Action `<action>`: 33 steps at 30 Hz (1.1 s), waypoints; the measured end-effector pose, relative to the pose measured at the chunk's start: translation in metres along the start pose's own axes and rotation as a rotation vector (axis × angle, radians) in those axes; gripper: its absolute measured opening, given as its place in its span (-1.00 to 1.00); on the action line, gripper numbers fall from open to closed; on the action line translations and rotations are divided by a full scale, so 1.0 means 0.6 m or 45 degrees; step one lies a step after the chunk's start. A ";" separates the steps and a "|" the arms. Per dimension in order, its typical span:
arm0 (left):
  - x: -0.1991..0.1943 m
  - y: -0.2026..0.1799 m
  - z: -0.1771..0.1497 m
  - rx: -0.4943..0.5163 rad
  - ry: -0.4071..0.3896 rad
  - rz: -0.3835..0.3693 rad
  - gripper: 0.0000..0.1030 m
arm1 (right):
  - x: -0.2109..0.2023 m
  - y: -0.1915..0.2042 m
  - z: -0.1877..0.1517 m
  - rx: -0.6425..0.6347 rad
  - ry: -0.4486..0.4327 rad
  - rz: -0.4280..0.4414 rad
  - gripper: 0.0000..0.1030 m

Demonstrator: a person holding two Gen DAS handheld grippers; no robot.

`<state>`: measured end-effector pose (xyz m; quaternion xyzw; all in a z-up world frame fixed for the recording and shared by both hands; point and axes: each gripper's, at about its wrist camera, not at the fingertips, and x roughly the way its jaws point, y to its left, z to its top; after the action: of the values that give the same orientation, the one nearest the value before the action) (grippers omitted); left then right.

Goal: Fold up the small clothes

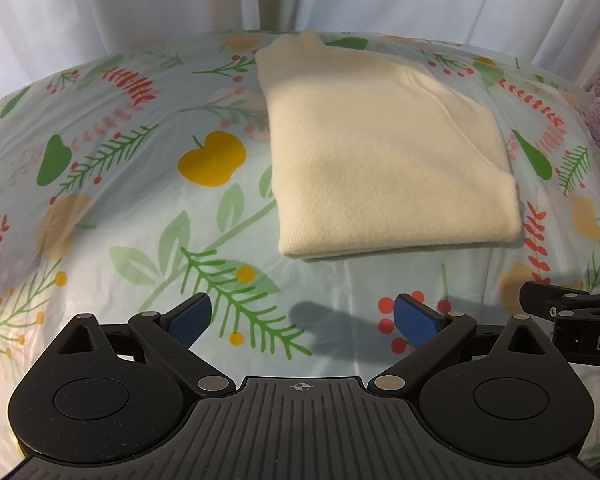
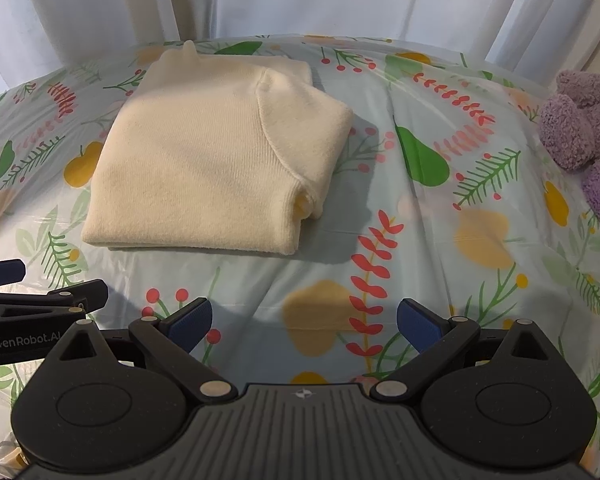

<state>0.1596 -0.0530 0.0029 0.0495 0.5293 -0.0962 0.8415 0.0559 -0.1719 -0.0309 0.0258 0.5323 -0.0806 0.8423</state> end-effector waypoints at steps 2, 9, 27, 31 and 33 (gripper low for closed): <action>0.001 0.000 0.000 0.000 0.001 -0.001 0.95 | 0.000 0.000 0.001 -0.002 -0.003 -0.001 0.93; 0.002 0.001 0.001 -0.004 0.004 -0.005 0.95 | 0.000 0.002 0.001 -0.009 -0.002 -0.001 0.93; 0.001 0.001 0.001 0.003 -0.005 -0.025 0.95 | 0.002 0.000 0.002 -0.004 -0.002 -0.016 0.93; -0.001 0.001 0.000 0.008 -0.006 -0.020 0.95 | 0.002 0.001 0.002 -0.003 -0.004 -0.017 0.92; -0.001 0.000 0.000 0.012 -0.006 -0.017 0.95 | 0.002 0.000 0.002 -0.004 -0.004 -0.017 0.93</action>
<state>0.1593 -0.0530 0.0033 0.0498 0.5272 -0.1045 0.8418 0.0574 -0.1719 -0.0317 0.0209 0.5313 -0.0854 0.8426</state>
